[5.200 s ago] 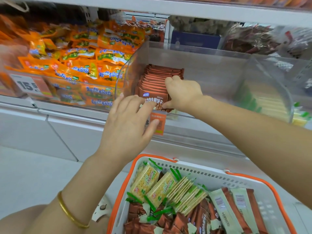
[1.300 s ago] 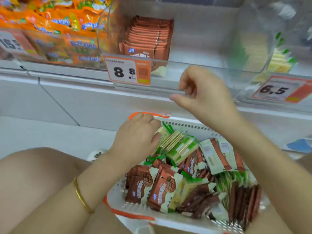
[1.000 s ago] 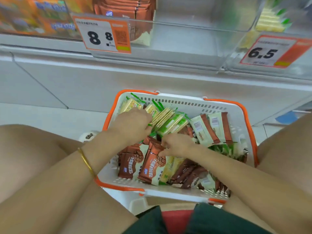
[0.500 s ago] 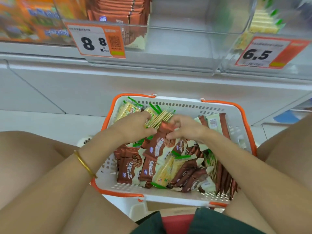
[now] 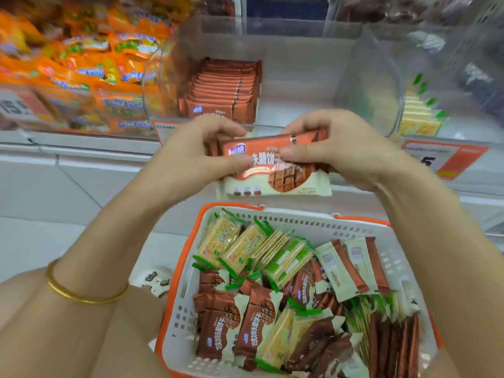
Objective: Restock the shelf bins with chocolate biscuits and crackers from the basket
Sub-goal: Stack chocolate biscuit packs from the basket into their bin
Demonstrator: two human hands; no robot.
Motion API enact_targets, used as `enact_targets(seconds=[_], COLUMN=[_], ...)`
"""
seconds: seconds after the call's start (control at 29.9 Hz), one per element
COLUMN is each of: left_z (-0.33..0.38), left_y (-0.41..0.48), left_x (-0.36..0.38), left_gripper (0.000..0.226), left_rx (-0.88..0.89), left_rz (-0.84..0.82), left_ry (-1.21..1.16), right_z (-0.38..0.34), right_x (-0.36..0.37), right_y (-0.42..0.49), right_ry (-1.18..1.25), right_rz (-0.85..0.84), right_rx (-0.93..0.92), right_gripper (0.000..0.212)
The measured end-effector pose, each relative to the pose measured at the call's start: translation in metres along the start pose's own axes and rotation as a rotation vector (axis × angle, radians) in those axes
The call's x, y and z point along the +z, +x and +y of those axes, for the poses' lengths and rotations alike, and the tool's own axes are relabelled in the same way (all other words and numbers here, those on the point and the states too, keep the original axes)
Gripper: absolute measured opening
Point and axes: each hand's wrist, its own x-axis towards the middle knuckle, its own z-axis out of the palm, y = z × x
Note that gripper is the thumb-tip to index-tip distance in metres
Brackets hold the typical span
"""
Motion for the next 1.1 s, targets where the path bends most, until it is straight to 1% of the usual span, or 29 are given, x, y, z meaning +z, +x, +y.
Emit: enact_targets(seconds=[0.07, 0.1, 0.13, 0.17, 0.23, 0.3, 0.37, 0.5, 0.57, 0.63, 0.7, 0.8, 0.94, 1.1], left_z=[0.002, 0.001, -0.002, -0.008, -0.024, -0.039, -0.047, -0.049, -0.05, -0.05, -0.049, -0.05, -0.05, -0.052], left_y=[0.014, 0.02, 0.025, 0.029, 0.03, 0.027, 0.025, 0.025, 0.025, 0.025, 0.025, 0.025, 0.025, 0.025], left_x=[-0.012, -0.017, -0.02, -0.022, -0.019, -0.011, -0.004, -0.002, -0.002, -0.002, -0.003, -0.004, -0.003, -0.004], left_gripper=[0.039, 0.038, 0.037, 0.035, 0.033, 0.036, 0.04, 0.038, 0.036, 0.036, 0.036, 0.036, 0.035, 0.036], left_rx=[0.145, 0.202, 0.245, 0.273, 0.277, 0.233, 0.225, 0.242, 0.245, 0.254, 0.258, 0.259, 0.278, 0.293], left_rz=[0.272, 0.38, 0.454, 0.476, 0.412, 0.348, 0.339, 0.369, 0.36, 0.352, 0.347, 0.344, 0.349, 0.348], left_ry=[0.032, 0.109, 0.241, 0.387, 0.602, 0.749, 0.863, 0.878, 0.881, 0.888, 0.896, 0.907, 0.91, 0.906], right_z=[-0.018, -0.023, -0.027, -0.027, -0.023, -0.014, -0.008, -0.008, -0.01, -0.01, -0.012, -0.012, -0.008, -0.007], right_x=[-0.006, -0.007, -0.006, -0.003, 0.008, 0.022, 0.032, 0.042, 0.049, 0.055, 0.058, 0.059, 0.056, 0.054], right_y=[0.02, 0.033, 0.047, 0.062, 0.093, 0.121, 0.142, 0.157, 0.158, 0.159, 0.161, 0.164, 0.164, 0.164], right_ry=[0.1, 0.142, 0.165, 0.149, -0.004, -0.218, -0.443, -0.862, -1.064, -1.236, -1.38, -1.457, -1.436, -1.41], right_rz=[0.113, 0.181, 0.248, 0.304, 0.351, 0.311, 0.258, 0.211, 0.163, 0.127, 0.115, 0.08, 0.084, 0.089], right_rx=[-0.043, -0.063, -0.086, -0.11, -0.14, -0.152, -0.144, -0.168, -0.217, -0.256, -0.298, -0.31, -0.277, -0.266], right_gripper=[0.017, 0.017, 0.017, 0.017, 0.019, 0.022, 0.024, 0.027, 0.033, 0.042, 0.042, 0.046, 0.056, 0.057])
